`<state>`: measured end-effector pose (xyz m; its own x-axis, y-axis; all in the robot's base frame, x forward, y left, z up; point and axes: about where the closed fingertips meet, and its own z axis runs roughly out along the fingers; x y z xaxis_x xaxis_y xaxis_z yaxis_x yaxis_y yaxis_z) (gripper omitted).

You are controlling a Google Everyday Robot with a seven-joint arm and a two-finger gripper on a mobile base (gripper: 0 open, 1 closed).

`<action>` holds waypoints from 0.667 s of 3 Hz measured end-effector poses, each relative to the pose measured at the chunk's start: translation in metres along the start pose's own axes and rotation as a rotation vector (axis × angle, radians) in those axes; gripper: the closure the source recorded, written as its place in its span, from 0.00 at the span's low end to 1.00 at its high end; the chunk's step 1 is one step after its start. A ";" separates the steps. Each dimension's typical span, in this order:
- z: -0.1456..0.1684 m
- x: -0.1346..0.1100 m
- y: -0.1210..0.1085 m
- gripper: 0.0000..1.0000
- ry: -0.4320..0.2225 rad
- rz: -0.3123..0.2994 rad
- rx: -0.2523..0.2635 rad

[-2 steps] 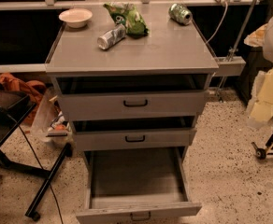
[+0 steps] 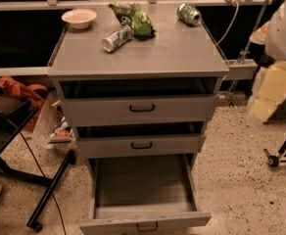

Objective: Place redbull can into bottom drawer

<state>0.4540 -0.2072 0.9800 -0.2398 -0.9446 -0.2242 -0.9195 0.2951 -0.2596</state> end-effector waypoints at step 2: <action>0.033 -0.103 -0.062 0.00 -0.115 0.158 0.004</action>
Offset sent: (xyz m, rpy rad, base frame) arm 0.1563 0.1504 0.0158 0.2769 0.0034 -0.2273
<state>0.5462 -0.1239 0.9879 -0.3437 -0.8638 -0.3685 -0.8721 0.4391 -0.2159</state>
